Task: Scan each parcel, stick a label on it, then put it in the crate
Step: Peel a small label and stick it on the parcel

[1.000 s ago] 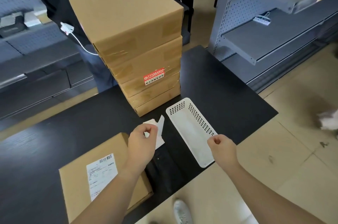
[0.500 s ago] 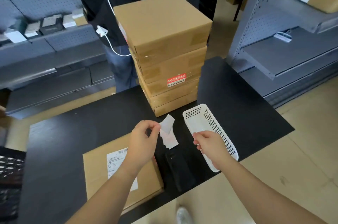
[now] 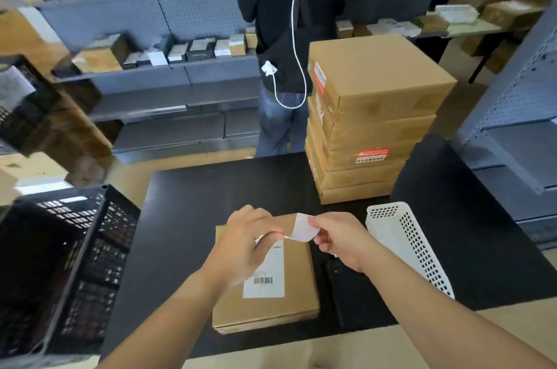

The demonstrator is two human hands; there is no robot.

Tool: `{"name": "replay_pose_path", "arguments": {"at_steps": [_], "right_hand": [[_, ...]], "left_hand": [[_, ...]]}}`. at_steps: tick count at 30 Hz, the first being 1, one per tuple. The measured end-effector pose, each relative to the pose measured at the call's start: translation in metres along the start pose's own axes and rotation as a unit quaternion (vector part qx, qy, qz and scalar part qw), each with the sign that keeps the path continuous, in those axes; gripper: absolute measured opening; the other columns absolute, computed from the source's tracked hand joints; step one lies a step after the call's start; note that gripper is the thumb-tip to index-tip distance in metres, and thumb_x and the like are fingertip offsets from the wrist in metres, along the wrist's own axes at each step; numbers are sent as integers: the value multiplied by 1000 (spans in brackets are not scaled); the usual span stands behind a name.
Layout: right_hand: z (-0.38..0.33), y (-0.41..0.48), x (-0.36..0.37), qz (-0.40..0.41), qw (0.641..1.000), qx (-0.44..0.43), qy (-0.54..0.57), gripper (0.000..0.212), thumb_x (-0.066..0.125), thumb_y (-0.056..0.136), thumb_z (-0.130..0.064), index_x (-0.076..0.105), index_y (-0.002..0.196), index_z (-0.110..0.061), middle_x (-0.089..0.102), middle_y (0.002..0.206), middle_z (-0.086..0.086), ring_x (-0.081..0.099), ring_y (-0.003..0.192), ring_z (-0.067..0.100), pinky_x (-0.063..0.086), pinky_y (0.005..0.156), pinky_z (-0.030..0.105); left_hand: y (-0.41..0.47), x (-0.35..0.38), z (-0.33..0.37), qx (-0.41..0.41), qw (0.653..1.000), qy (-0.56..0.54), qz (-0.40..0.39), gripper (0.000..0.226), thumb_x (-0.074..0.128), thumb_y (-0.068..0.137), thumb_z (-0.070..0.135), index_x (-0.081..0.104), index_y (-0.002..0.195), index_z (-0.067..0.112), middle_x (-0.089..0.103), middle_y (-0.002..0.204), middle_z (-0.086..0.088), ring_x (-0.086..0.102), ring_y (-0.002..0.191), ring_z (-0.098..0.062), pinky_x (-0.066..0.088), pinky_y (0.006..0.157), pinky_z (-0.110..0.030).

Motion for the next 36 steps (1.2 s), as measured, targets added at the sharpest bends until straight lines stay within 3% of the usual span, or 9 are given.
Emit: {"name": "replay_pose_path", "arguments": {"at_steps": [6,8,10,13,21,25,29,33,36], "right_hand": [[-12,2,23,8,997,-60,-40,15,64,100,-23,71,111,-15,76,102,9,67,88,17,54,74,25],[-12,2,28,5,996,-74,-47,17,64,101,-27,68,115,-19,77,101,3,71,98,17,58,83,27],[-8,2,34,1,996,-82,-47,19,66,99,-28,67,117,-21,78,100,0,72,99,19,60,82,26],[0,-1,42,-5,995,-87,-42,17,67,99,-25,68,115,-22,78,99,-2,72,99,17,59,78,23],[27,10,42,7,995,-72,-73,17,70,97,-26,70,113,-21,79,96,-6,73,91,15,58,77,25],[43,16,24,24,993,-62,-94,15,68,98,-24,70,112,-20,77,98,-3,69,92,19,56,78,27],[61,29,11,9,986,-57,-156,12,66,99,-22,68,110,-20,72,104,0,66,93,16,53,76,25],[76,50,0,5,978,-56,-202,12,66,99,-23,67,111,-22,69,106,0,61,88,13,49,75,23],[86,63,-1,-9,969,-54,-239,13,65,100,-25,65,113,-24,69,107,-2,63,94,13,53,78,26]], "left_hand": [[-29,-1,-33,-16,997,68,-38,17,64,95,27,73,105,36,66,98,27,47,83,-7,46,81,-37],[-39,-2,-51,-105,993,20,-40,17,65,96,30,71,109,36,67,104,27,49,95,2,44,89,-30],[-54,1,-76,-249,966,-66,-37,22,64,95,39,65,118,38,65,108,25,51,102,6,40,87,-20],[-73,27,-96,-364,912,-165,-88,35,61,91,57,62,119,36,65,114,22,59,107,-1,44,88,-25],[-83,57,-87,-466,826,-316,-6,26,63,96,30,71,89,7,74,91,8,63,83,-9,39,58,-18],[-96,95,-85,-491,802,-340,-31,23,68,91,33,72,76,16,75,94,11,61,103,-9,45,75,-25],[-113,131,-79,-534,762,-364,-35,16,67,92,24,76,88,11,74,95,6,61,95,-7,40,68,-22],[-123,147,-80,-548,763,-339,-55,17,69,88,20,75,103,17,73,90,4,60,79,-8,46,61,-16],[-121,147,-86,-507,820,-260,-63,26,66,91,23,66,117,23,65,90,7,59,79,-4,43,59,-9]]}}
Point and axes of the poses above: each hand's wrist, its own y-axis towards the middle knuckle, its own x-axis out of the palm, z = x × y, the point moved 10 cm from there along y, towards the middle knuckle
